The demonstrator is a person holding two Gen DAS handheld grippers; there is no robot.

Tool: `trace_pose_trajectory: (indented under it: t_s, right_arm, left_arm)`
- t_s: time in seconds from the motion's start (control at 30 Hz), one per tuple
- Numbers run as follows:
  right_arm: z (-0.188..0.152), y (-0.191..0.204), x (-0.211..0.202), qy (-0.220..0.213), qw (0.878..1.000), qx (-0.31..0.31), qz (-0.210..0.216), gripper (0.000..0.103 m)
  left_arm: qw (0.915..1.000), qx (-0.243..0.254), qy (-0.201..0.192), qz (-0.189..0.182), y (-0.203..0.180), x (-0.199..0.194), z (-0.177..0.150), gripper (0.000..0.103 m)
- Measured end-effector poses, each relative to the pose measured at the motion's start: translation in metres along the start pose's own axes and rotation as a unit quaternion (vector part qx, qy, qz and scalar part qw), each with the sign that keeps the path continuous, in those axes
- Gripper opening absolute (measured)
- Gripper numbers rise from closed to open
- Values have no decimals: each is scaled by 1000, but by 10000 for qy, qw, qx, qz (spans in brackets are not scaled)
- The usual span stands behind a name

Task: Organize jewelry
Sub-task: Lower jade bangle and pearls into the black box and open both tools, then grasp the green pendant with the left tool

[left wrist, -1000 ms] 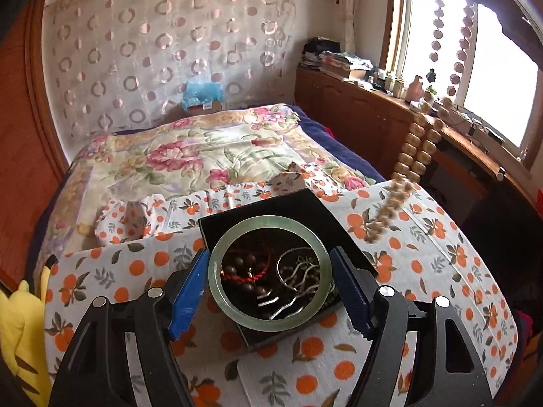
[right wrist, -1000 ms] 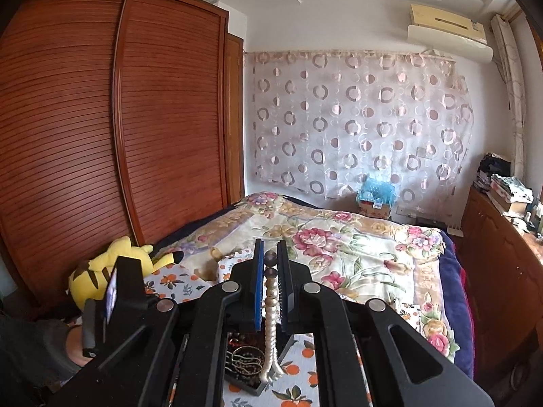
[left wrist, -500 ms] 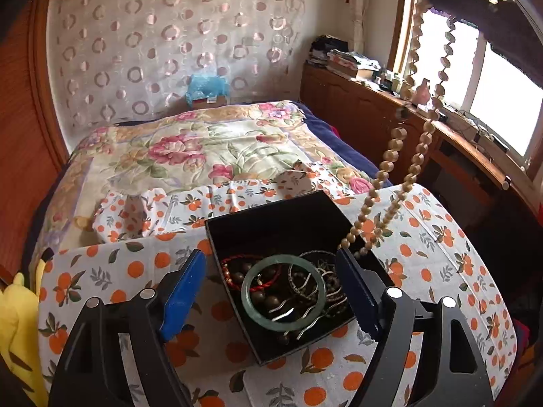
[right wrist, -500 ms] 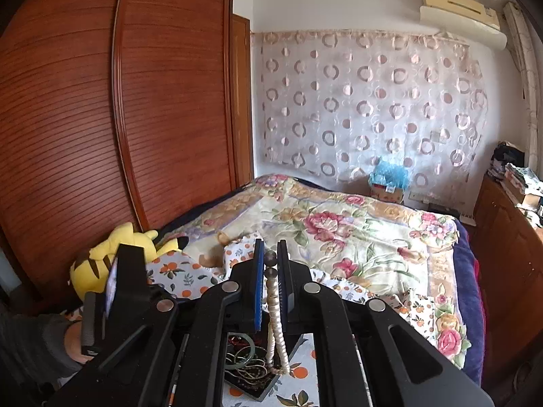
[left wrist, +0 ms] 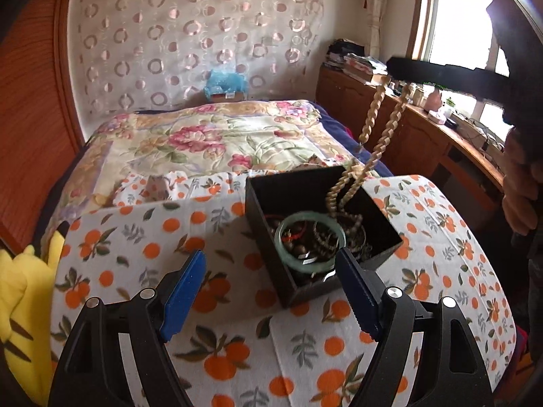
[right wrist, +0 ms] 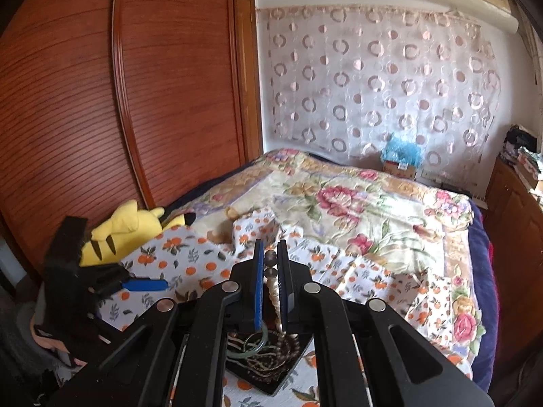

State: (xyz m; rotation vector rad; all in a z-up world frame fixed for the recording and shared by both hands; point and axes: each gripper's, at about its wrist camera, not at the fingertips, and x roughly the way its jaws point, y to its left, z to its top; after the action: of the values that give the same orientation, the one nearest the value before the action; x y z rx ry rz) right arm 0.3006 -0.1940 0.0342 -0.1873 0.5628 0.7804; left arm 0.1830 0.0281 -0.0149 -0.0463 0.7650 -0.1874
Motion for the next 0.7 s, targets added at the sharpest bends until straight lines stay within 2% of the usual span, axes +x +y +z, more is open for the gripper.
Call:
trace_pose_trajectory:
  t_s: [0.23,0.37,0.47,0.7]
  right_arm:
    - [-28,4,13,285,9996,55,-12,9]
    - [-40,4,6,284,9995,115,-33,20]
    - [-51,8,-1,312,9994,102,-51,20]
    - [-109,24,-18,619,9979,139,-88,20]
  left_arm:
    - [9999,-35,135,66,2,-6,-19,75]
    - [9997,-53,233,56,2,-8,-31,75]
    - [9995,-81,313,10,1,-9,-40,75]
    - [9988,22,487,-93,-13,-10,-61,75]
